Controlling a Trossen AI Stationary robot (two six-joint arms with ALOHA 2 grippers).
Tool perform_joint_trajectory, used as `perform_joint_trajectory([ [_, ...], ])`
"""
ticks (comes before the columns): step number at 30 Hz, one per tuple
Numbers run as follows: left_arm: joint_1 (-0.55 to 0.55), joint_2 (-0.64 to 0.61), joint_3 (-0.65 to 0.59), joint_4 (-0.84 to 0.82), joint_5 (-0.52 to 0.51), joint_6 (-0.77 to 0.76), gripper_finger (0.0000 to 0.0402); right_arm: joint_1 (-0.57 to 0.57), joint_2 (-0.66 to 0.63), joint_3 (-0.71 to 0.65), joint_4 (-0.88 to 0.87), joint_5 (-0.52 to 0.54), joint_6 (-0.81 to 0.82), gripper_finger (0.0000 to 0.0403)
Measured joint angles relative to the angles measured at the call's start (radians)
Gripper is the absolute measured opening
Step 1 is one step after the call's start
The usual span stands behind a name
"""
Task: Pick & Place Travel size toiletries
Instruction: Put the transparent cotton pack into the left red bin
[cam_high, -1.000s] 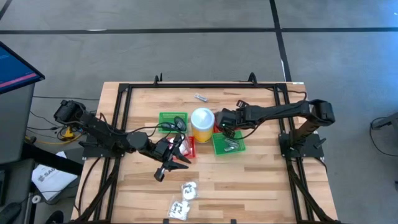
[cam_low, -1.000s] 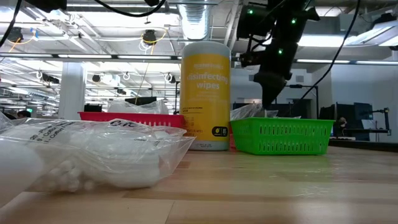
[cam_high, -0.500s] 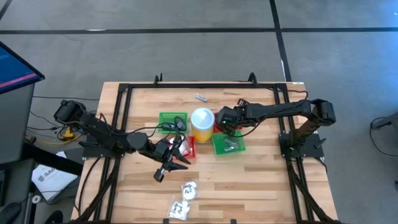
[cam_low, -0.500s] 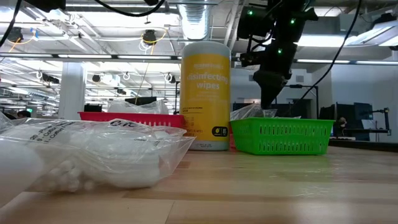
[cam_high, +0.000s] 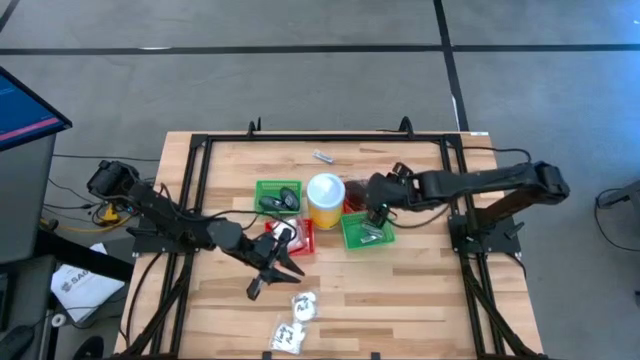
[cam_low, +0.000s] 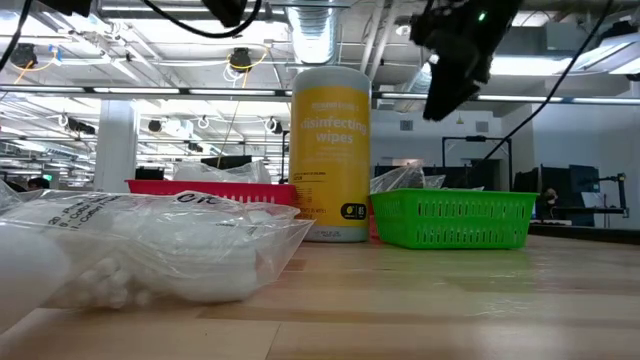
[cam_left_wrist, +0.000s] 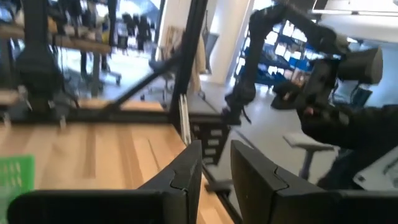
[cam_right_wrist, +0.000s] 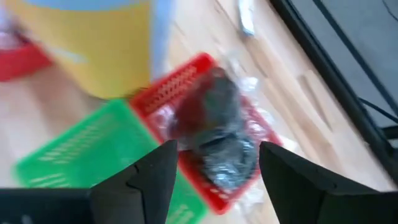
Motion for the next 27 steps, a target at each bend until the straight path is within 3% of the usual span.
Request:
perform_joint_trajectory([
  [14,-0.031,0.175,0.000,-0.035,0.001,-0.150,0.0076,0.279,0.005,0.002,0.017,0.000,0.144,0.0216],
  [19,-0.036,0.257,0.000,-0.033,-0.001,-0.252,0.0076,0.344,0.028,0.001,0.025,0.000,0.185,0.0216],
  [27,-0.037,0.358,0.034,-0.032,0.000,-0.277,0.0076,0.412,0.047,0.000,0.021,0.005,0.236,0.0206],
])
